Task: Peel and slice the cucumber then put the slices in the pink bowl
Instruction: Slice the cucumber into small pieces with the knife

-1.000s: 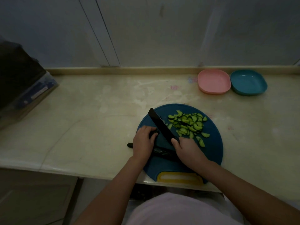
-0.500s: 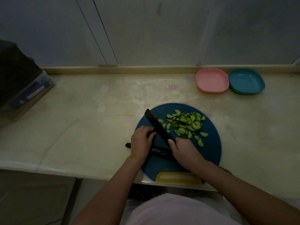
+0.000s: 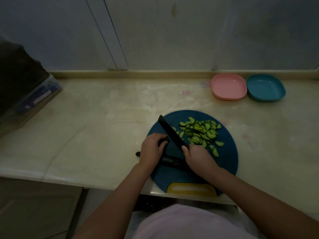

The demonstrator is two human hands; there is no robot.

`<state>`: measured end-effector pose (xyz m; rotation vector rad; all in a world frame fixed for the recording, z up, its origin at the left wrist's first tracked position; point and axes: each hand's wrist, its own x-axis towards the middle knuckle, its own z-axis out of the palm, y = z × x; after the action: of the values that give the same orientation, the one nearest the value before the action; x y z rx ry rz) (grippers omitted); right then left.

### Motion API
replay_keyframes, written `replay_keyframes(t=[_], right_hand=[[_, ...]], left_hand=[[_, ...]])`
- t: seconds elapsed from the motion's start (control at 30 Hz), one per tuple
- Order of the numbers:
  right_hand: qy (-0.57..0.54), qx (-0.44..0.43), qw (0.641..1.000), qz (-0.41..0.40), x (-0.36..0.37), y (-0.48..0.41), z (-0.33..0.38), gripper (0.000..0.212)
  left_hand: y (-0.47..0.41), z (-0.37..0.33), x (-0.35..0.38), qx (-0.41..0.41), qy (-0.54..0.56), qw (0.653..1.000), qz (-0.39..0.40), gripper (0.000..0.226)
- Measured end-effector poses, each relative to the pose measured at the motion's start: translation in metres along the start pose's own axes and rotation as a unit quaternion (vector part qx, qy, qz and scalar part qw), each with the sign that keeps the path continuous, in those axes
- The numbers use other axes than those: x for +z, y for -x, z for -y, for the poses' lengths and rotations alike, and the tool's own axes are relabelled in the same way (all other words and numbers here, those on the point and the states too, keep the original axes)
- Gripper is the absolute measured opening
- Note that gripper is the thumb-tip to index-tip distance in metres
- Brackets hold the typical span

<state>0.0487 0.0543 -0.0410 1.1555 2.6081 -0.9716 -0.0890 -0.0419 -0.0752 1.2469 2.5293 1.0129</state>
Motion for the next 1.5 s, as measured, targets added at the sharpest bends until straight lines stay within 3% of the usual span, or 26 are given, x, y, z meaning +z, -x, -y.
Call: replay_keyframes(t=[0.5,0.97,1.23,1.5], right_hand=[[-0.028,-0.026,0.999,0.006,-0.007,0.010,-0.004,0.037],[0.092,-0.063,0.994,-0.012,-0.003,-0.006,0.002,0.038],[0.029,-0.016,0.999,0.002,-0.005,-0.003,-0.010,0.038],[0.016,-0.031,0.999,-0.003,-0.006,0.005,-0.009,0.038]], left_hand=[[-0.003,-0.003,0.007,-0.005,0.013,1.000,-0.022,0.016],[-0.002,-0.002,0.009,0.002,0.021,1.000,-0.021,0.017],[0.002,0.003,0.009,0.003,0.014,1.000,-0.018,0.018],[0.002,0.001,0.009,-0.022,0.019,0.999,-0.036,0.017]])
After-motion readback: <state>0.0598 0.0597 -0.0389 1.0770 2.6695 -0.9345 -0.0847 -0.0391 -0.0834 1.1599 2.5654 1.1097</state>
